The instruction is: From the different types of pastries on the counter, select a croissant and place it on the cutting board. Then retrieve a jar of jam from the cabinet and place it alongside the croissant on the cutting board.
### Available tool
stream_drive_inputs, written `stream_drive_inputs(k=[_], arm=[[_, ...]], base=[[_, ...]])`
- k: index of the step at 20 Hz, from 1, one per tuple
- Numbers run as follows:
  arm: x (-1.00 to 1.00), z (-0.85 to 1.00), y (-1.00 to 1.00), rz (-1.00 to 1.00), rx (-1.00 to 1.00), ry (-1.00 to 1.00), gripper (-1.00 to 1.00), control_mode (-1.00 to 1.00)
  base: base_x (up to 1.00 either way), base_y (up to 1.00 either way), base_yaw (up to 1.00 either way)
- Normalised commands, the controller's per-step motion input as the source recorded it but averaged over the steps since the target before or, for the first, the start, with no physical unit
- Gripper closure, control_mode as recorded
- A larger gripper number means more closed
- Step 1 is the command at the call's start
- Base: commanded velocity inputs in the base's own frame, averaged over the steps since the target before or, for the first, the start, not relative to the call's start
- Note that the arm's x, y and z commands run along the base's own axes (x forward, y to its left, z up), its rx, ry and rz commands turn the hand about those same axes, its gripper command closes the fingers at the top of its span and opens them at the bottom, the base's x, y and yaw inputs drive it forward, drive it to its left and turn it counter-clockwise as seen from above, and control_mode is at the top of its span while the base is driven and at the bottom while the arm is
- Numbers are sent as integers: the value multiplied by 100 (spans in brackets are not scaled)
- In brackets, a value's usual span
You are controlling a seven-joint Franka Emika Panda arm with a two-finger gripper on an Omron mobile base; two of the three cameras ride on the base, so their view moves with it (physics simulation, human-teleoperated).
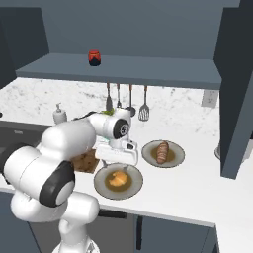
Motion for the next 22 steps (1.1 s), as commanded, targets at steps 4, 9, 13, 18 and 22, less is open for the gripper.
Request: stream_drive_inputs(k=[4,9,13,18,22], arm=[[-1,-62,-14,5,0,6,-100,-100],[-1,-11,-4,6,0,3,-100,-100],[0,-11,0,0,0,0,-100,-100],[1,-21,0,0,0,1,-100,-100],[13,-4,0,0,0,0,-100,-100]], base=[[0,0,0],[0,0,0],[0,0,0],[0,0,0],[0,0,0]])
